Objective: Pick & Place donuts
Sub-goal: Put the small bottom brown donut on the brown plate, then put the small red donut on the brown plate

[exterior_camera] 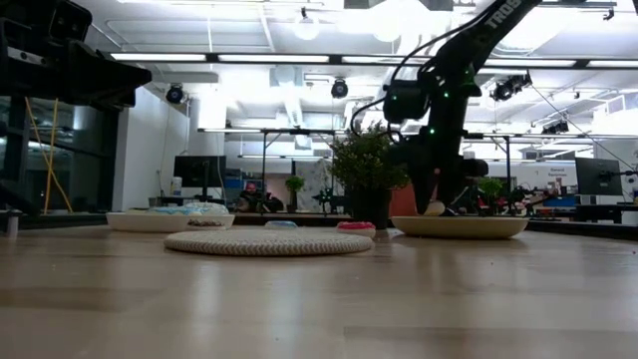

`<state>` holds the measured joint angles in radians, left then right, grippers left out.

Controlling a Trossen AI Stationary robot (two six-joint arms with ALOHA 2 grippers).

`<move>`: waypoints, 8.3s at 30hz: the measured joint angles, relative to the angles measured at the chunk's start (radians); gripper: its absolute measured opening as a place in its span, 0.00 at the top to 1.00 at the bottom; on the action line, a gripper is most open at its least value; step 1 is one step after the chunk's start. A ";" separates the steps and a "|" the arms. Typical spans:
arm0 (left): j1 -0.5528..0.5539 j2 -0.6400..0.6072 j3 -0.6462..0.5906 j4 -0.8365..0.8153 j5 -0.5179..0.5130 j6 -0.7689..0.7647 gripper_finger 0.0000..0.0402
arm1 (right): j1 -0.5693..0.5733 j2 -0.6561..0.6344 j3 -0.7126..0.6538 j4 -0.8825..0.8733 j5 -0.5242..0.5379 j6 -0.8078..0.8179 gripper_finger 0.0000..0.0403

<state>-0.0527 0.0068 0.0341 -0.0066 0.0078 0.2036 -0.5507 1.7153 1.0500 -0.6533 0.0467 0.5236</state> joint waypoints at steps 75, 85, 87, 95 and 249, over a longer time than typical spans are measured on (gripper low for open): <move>0.000 0.000 0.000 0.000 0.000 0.000 1.00 | 0.203 -0.284 -0.002 -0.052 -0.233 -0.481 0.38; 0.000 0.000 0.000 0.000 0.000 0.000 1.00 | 0.366 -0.277 -0.002 0.001 -0.141 -0.718 0.38; 0.000 0.000 0.000 0.000 0.000 0.000 1.00 | 0.391 -0.263 -0.001 0.011 -0.106 -0.733 0.38; 0.000 0.000 0.000 0.000 0.000 0.000 1.00 | 0.424 -0.130 -0.001 0.134 -0.078 -0.663 0.38; 0.000 0.000 0.000 0.000 0.000 0.000 1.00 | 0.394 -0.145 -0.002 -0.006 -0.106 -0.291 0.50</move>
<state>-0.0527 0.0067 0.0338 -0.0071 0.0074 0.2039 -0.1570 1.5700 1.0485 -0.6592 -0.0595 0.2324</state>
